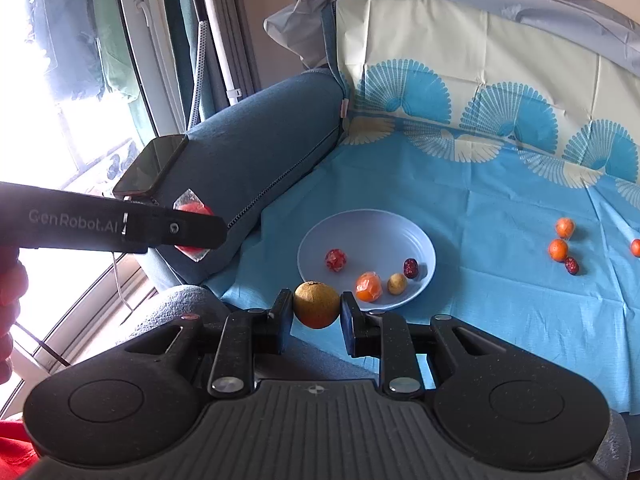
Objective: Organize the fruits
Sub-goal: 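Carry the apple and yellow fruit over the plate and open both grippers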
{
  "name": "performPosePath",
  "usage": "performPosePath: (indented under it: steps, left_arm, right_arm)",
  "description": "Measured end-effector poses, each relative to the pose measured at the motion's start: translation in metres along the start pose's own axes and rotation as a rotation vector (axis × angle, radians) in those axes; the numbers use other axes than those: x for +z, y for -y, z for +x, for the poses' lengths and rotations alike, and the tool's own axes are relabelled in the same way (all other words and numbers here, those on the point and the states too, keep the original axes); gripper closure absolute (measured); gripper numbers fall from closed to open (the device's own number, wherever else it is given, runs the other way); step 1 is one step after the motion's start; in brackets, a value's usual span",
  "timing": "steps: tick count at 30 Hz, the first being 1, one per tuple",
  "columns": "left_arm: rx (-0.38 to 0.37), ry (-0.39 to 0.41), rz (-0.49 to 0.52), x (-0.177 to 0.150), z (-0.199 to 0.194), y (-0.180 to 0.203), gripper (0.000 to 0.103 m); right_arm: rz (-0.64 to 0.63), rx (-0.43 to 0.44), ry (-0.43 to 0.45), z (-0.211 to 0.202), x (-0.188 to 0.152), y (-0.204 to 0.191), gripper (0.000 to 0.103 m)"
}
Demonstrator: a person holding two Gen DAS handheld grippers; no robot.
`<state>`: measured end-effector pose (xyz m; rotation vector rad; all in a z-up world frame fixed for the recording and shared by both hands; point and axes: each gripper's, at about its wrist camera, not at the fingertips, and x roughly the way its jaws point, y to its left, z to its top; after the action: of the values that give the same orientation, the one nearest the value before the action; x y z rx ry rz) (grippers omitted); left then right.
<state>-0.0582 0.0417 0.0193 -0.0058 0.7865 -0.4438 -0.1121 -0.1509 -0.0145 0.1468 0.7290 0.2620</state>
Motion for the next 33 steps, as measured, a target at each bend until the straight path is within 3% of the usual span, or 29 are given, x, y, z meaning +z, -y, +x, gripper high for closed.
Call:
performPosePath:
  steps: [16, 28, 33]
  left_arm:
    - [0.051, -0.044, -0.017, 0.034, 0.058, -0.016, 0.073]
    - [0.103, -0.156, 0.011, 0.058, 0.165, -0.024, 0.073]
    - [0.093, -0.162, 0.019, 0.067, 0.206, -0.028, 0.073]
  right_arm:
    - [0.040, -0.026, -0.045, 0.043, 0.011, 0.026, 0.077]
    - [0.043, -0.078, -0.086, 0.124, 0.026, 0.065, 0.077]
    - [0.038, -0.086, -0.112, 0.163, 0.030, 0.076, 0.077]
